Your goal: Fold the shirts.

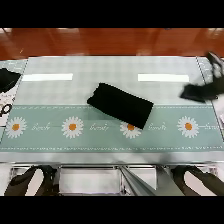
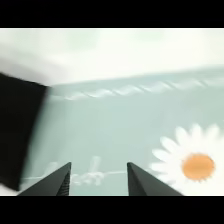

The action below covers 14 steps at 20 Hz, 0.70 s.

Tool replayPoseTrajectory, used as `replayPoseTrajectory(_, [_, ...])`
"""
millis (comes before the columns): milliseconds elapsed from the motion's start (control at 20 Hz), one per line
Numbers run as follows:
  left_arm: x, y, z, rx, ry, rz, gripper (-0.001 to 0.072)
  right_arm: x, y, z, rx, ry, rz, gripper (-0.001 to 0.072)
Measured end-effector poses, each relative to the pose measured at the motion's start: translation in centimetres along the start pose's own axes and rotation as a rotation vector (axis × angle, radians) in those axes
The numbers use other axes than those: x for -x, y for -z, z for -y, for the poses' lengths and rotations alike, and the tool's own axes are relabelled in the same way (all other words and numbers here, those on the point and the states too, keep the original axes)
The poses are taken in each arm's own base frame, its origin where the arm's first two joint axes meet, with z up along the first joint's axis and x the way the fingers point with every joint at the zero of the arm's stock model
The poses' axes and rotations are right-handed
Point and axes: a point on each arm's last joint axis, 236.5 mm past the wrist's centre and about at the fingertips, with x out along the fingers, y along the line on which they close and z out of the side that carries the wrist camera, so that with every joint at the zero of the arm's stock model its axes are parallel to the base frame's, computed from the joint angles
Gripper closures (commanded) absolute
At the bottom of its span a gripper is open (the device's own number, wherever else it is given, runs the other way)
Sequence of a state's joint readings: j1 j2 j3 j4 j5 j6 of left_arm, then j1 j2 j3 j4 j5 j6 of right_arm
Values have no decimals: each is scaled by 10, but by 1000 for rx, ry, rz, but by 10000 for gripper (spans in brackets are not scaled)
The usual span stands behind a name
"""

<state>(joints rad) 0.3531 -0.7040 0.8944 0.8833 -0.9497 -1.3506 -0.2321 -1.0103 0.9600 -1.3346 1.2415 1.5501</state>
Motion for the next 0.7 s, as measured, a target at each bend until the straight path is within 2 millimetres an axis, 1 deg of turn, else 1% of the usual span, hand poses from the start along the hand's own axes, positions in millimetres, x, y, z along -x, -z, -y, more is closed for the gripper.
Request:
replayPoseTrajectory(50, [-3,9,8,-5,25,-30,680,-11,19,15,-79,-3,-2,301])
replayPoseTrajectory(100, [-6,21,16,-15,49,-67,681,-26,35,18,-149,-42,-7,301])
replayPoseTrajectory(150, [-11,33,25,-24,76,-99,680,-42,48,14,-200,-93,-20,301])
replayPoseTrajectory(200, [-16,47,33,-35,100,-134,681,-57,58,5,-243,-156,-37,301])
replayPoseTrajectory(300, [-26,71,48,-56,144,-187,681,-83,72,-18,-304,-277,-88,301])
replayPoseTrajectory(400, [-35,93,60,-74,177,-231,680,-104,80,-42,-340,-369,-143,301])
replayPoseTrajectory(500, [-41,111,70,-90,204,-274,680,-122,86,-67,-356,-443,-204,301])
replayPoseTrajectory(600, [-47,122,76,-101,220,-301,680,-134,86,-94,-364,-513,-247,301])
replayPoseTrajectory(700, [-51,128,79,-103,226,-315,680,-142,85,-118,-353,-561,-278,302])
